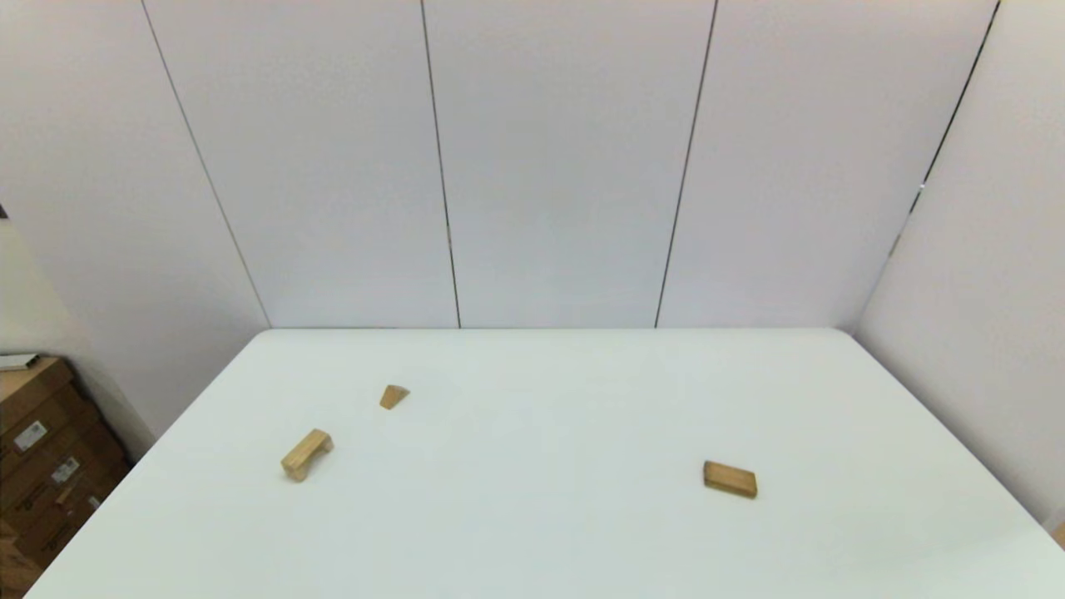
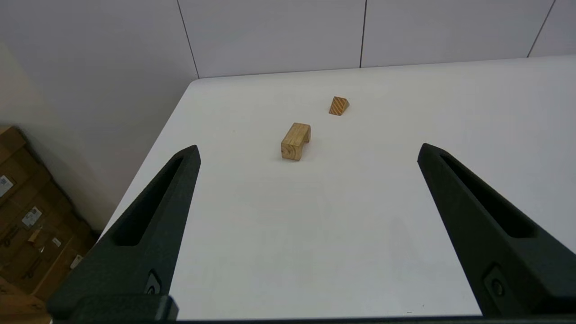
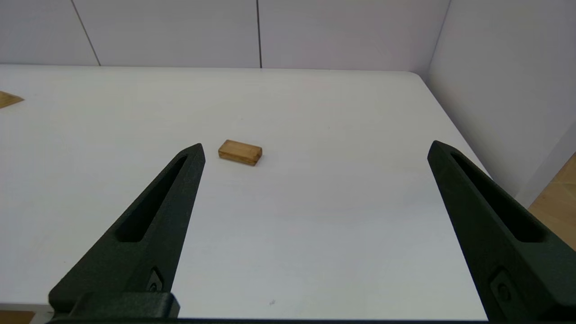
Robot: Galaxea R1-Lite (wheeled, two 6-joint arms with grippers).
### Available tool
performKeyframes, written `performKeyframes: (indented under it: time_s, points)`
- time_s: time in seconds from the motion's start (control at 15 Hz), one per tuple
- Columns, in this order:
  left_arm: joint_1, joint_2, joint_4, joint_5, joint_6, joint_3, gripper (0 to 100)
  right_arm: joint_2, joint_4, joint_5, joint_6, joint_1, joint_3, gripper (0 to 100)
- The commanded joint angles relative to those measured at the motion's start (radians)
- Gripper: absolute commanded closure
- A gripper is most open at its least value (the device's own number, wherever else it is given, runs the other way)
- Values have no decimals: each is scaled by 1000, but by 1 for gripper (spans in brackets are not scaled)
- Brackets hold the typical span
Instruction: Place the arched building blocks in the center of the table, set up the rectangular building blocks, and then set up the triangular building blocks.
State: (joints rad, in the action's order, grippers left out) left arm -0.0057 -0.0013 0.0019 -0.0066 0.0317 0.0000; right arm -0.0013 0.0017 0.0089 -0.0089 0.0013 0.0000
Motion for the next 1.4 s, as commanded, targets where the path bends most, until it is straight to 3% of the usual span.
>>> performKeyframes:
  time_s: [0.07, 0.4, 0.53, 1.4]
  points:
    - [0, 1, 90, -6, 4, -38, 0, 1, 0, 0, 0, 0, 2, 0]
    - [0, 50, 515, -82, 5, -331, 0, 0, 0, 0, 0, 0, 2, 0]
    - [0, 213, 612, -96, 11, -477, 0, 1, 0, 0, 0, 0, 2, 0]
    - [0, 1463, 610, -58, 14, -917, 0, 1, 0, 0, 0, 0, 2, 0]
